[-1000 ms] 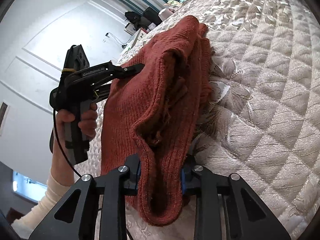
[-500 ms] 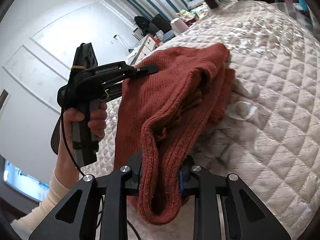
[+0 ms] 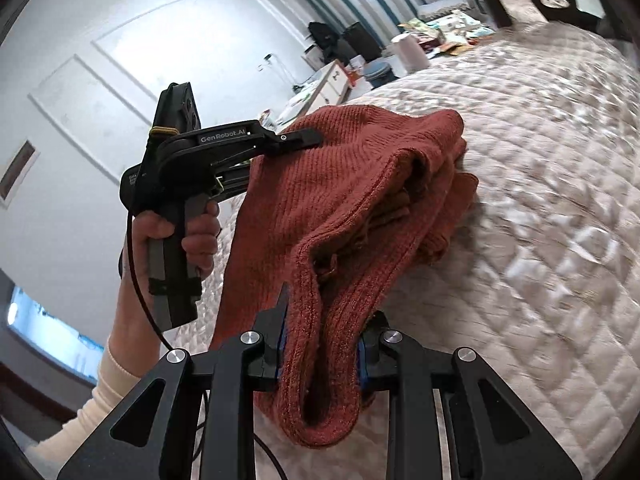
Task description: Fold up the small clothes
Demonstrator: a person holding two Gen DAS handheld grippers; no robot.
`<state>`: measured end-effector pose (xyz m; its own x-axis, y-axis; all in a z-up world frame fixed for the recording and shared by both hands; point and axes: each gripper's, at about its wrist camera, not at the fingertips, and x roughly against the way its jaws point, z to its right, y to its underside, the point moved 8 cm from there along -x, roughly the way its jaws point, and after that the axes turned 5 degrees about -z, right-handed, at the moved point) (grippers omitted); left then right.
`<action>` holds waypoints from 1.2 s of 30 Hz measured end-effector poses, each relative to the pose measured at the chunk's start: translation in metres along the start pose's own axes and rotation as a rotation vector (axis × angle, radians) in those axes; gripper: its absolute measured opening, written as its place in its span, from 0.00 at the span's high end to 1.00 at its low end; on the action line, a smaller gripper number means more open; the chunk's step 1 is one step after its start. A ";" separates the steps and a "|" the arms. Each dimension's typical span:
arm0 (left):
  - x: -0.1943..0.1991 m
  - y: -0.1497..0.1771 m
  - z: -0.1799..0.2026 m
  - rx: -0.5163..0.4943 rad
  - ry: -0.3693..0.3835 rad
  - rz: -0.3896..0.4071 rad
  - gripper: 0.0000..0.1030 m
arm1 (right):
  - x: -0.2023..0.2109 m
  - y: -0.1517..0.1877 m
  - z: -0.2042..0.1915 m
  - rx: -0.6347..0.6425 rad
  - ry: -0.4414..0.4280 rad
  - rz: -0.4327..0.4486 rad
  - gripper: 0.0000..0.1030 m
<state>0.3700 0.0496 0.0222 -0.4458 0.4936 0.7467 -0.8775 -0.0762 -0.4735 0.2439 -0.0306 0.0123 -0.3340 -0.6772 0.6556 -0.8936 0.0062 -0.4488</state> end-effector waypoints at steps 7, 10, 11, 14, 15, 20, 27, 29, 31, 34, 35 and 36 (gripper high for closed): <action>0.028 -0.003 -0.047 0.042 -0.054 0.042 0.75 | -0.037 -0.006 -0.018 0.053 -0.020 -0.028 0.76; 0.036 -0.001 -0.064 0.042 -0.076 0.047 0.75 | -0.054 -0.007 -0.018 0.057 -0.038 -0.057 0.76; 0.036 0.000 -0.069 0.043 -0.080 0.045 0.75 | -0.061 -0.005 -0.019 0.054 -0.050 -0.073 0.76; 0.033 0.005 -0.085 0.062 -0.086 0.029 0.75 | -0.080 0.003 -0.010 -0.005 -0.084 -0.129 0.76; 0.030 0.007 -0.090 0.072 -0.083 0.019 0.75 | -0.086 0.007 -0.006 -0.017 -0.078 -0.140 0.76; 0.021 0.014 -0.104 0.078 -0.098 0.004 0.74 | -0.100 0.010 0.008 -0.065 -0.066 -0.156 0.76; 0.013 0.014 -0.107 0.045 -0.167 -0.010 0.70 | -0.104 0.021 0.016 -0.035 0.010 -0.144 0.75; 0.012 0.014 -0.110 0.057 -0.167 -0.012 0.69 | -0.104 0.023 0.016 -0.019 0.030 -0.140 0.74; 0.013 0.014 -0.114 0.076 -0.176 -0.011 0.61 | -0.104 0.025 0.013 0.005 0.055 -0.130 0.73; 0.025 0.016 -0.116 0.080 -0.204 0.018 0.49 | -0.102 0.030 0.010 0.059 0.111 -0.112 0.69; 0.032 0.018 -0.114 0.068 -0.216 0.030 0.45 | -0.099 0.031 0.009 0.081 0.132 -0.108 0.69; 0.039 0.020 -0.112 0.057 -0.226 0.044 0.40 | -0.097 0.033 0.007 0.095 0.143 -0.104 0.68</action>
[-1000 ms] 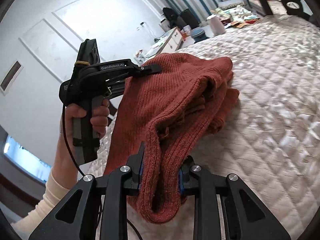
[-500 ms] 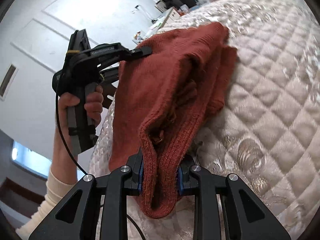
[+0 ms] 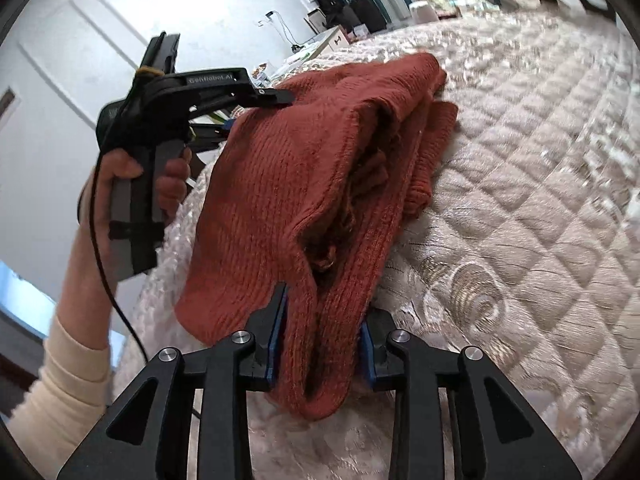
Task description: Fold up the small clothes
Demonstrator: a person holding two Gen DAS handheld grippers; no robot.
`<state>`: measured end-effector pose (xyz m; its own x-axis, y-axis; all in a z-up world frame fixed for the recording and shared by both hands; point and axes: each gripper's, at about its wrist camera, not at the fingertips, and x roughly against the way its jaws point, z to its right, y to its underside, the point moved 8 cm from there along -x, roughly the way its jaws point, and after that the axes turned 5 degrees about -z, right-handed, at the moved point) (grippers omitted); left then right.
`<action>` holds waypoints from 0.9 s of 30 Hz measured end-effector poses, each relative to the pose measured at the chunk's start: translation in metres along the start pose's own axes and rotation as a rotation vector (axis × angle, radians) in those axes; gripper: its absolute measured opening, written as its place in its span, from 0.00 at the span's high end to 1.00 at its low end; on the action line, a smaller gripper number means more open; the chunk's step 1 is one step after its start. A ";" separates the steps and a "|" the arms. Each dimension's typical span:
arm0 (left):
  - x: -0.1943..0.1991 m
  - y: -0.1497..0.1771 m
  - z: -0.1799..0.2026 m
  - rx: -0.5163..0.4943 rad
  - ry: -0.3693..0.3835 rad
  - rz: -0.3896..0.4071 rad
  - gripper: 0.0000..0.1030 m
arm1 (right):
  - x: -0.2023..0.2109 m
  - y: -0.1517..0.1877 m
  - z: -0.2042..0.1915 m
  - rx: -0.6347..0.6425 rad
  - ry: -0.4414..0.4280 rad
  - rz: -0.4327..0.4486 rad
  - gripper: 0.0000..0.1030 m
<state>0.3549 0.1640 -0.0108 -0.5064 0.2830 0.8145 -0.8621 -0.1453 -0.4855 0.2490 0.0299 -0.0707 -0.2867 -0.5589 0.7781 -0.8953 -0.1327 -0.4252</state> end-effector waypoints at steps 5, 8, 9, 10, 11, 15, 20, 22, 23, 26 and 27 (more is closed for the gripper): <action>0.035 0.023 0.008 -0.054 -0.025 0.054 0.29 | 0.012 0.011 -0.007 0.050 0.070 0.047 0.64; 0.052 0.048 0.012 -0.067 -0.031 0.074 0.25 | 0.020 0.018 -0.012 0.087 0.115 0.080 0.64; 0.056 0.056 0.012 -0.069 -0.043 0.076 0.25 | 0.022 0.020 -0.014 0.092 0.131 0.087 0.63; 0.060 0.065 0.012 -0.076 -0.069 0.077 0.25 | 0.024 0.021 -0.016 0.091 0.142 0.092 0.60; 0.062 0.074 0.012 -0.088 -0.092 0.079 0.25 | 0.026 0.024 -0.015 0.087 0.149 0.097 0.57; 0.079 0.108 0.016 -0.088 -0.101 0.106 0.23 | 0.039 0.035 -0.023 0.089 0.209 0.117 0.53; 0.099 0.150 0.021 -0.111 -0.183 0.155 0.18 | 0.049 0.048 -0.031 0.126 0.289 0.127 0.53; 0.102 0.168 0.022 -0.106 -0.203 0.151 0.18 | 0.052 0.055 -0.034 0.135 0.316 0.130 0.44; 0.102 0.177 0.021 -0.095 -0.207 0.150 0.18 | 0.054 0.059 -0.035 0.140 0.318 0.130 0.41; 0.102 0.201 0.015 -0.070 -0.249 0.147 0.18 | 0.059 0.072 -0.036 0.137 0.343 0.118 0.40; 0.102 0.209 0.014 -0.061 -0.269 0.143 0.18 | 0.060 0.076 -0.036 0.136 0.359 0.122 0.40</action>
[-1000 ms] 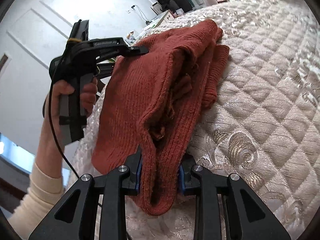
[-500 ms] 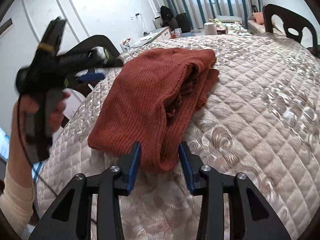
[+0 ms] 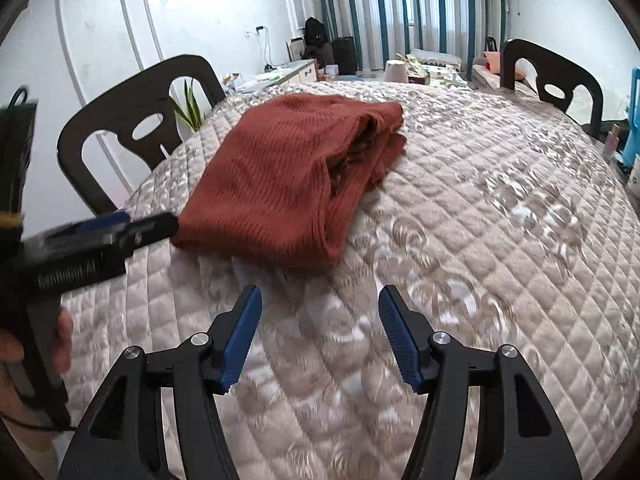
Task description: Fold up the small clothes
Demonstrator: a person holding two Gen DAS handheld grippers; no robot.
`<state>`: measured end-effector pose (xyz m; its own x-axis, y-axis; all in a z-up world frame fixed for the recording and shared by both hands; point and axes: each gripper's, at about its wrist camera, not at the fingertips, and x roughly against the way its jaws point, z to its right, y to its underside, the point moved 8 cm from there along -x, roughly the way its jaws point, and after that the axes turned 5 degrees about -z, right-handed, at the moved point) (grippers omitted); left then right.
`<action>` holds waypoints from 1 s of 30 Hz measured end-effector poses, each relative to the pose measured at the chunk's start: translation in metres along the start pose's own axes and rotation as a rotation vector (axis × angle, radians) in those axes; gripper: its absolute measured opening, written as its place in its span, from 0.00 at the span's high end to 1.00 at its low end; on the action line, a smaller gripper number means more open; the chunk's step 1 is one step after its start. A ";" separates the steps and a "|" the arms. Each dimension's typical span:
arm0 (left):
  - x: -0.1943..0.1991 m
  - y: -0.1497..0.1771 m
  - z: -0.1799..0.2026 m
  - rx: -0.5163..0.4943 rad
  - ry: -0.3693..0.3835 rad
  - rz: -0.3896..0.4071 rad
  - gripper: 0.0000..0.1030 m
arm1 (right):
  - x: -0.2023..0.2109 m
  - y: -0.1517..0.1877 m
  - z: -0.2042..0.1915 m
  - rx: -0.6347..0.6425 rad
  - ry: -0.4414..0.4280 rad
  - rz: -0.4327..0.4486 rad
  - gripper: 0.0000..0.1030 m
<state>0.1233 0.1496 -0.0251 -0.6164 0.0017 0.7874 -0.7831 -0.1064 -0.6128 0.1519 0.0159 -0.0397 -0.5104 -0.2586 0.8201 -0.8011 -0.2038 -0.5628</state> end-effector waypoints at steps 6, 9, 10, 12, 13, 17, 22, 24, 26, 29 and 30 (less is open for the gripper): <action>-0.005 0.034 0.004 -0.002 -0.025 -0.035 0.18 | -0.003 0.016 -0.003 0.004 0.016 -0.036 0.40; -0.007 0.046 0.007 -0.016 -0.052 -0.038 0.18 | -0.006 0.022 -0.001 0.005 0.061 -0.052 0.40; -0.007 0.049 0.009 -0.025 -0.060 -0.039 0.18 | -0.006 0.023 0.000 0.009 0.074 -0.051 0.40; -0.008 0.053 0.012 -0.052 -0.093 -0.034 0.17 | -0.008 0.025 0.002 0.008 0.094 -0.058 0.40; -0.006 0.053 0.014 -0.064 -0.098 -0.025 0.17 | -0.008 0.025 0.003 0.007 0.104 -0.061 0.40; -0.009 0.054 0.021 -0.082 -0.086 -0.040 0.16 | -0.010 0.027 0.005 0.009 0.138 -0.068 0.40; -0.008 0.055 0.022 -0.088 -0.108 -0.039 0.11 | -0.013 0.027 0.004 0.008 0.148 -0.079 0.40; -0.011 0.055 0.020 -0.072 -0.110 -0.050 0.07 | -0.013 0.027 0.004 0.008 0.152 -0.083 0.40; -0.013 0.054 0.017 -0.052 -0.098 -0.061 0.05 | -0.013 0.026 0.005 0.000 0.153 -0.082 0.40; -0.015 0.054 0.017 -0.053 -0.099 -0.066 0.03 | -0.015 0.025 0.006 -0.015 0.158 -0.078 0.37; -0.015 0.054 0.018 -0.057 -0.102 -0.068 0.02 | -0.015 0.025 0.007 -0.016 0.164 -0.077 0.36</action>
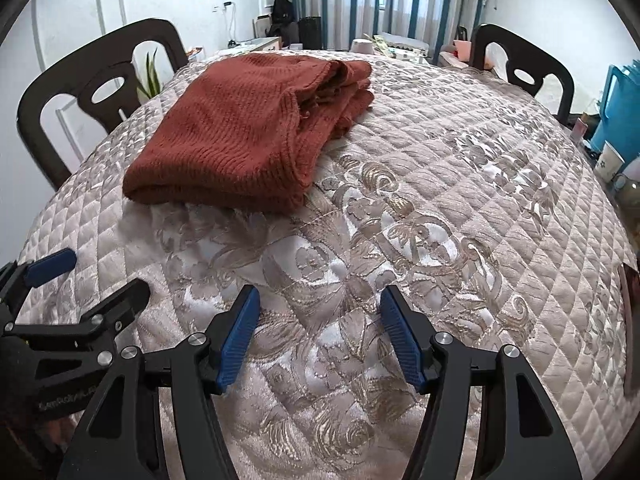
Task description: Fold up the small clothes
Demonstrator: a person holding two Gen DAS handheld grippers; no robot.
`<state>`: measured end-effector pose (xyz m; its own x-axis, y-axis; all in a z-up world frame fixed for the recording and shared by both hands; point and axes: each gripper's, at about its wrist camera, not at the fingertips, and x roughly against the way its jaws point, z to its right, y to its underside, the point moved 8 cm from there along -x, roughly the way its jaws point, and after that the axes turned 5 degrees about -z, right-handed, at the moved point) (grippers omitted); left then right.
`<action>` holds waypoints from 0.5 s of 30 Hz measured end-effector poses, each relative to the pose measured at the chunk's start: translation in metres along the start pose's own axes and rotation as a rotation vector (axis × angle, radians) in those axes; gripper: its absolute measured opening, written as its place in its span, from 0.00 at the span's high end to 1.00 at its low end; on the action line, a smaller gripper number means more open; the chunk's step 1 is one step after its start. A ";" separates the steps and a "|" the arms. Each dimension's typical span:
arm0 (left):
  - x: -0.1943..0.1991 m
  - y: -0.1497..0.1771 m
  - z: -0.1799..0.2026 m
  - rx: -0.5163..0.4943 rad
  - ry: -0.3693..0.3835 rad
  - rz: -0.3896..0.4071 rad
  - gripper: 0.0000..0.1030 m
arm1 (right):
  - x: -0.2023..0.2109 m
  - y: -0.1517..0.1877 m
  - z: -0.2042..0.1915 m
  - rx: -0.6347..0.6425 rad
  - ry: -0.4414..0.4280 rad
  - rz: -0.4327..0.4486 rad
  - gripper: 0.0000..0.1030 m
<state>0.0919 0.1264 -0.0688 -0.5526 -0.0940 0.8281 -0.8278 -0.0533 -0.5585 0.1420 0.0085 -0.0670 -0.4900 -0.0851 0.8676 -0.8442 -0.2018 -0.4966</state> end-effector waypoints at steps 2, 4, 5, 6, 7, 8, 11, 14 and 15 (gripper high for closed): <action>-0.001 -0.001 0.000 0.001 0.008 -0.006 0.01 | 0.000 0.000 0.000 -0.006 0.002 0.001 0.36; -0.001 0.000 0.000 0.002 0.011 -0.006 0.01 | 0.000 0.000 0.000 -0.008 0.001 0.001 0.35; -0.001 0.000 0.000 0.002 0.010 -0.006 0.00 | 0.000 0.000 0.000 -0.010 -0.001 0.001 0.35; -0.001 0.000 0.000 0.004 0.012 -0.006 0.00 | 0.000 0.000 0.001 -0.010 -0.001 0.002 0.35; -0.001 0.000 0.000 0.004 0.012 -0.006 0.00 | 0.000 0.000 0.001 -0.009 0.000 0.002 0.35; -0.001 0.000 0.000 0.003 0.012 -0.005 0.00 | 0.000 0.000 0.000 -0.008 0.003 0.004 0.35; -0.001 0.000 0.000 0.003 0.012 -0.006 0.00 | 0.001 0.001 0.000 -0.011 0.003 0.004 0.35; -0.001 -0.001 0.000 0.004 0.012 -0.005 0.00 | 0.001 0.001 0.001 -0.013 0.004 0.005 0.34; -0.001 -0.001 -0.001 0.004 0.012 -0.006 0.00 | 0.001 0.001 0.001 -0.013 0.003 0.005 0.34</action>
<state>0.0931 0.1277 -0.0697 -0.5491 -0.0817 0.8318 -0.8305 -0.0579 -0.5539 0.1408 0.0077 -0.0667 -0.4946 -0.0834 0.8651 -0.8446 -0.1884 -0.5011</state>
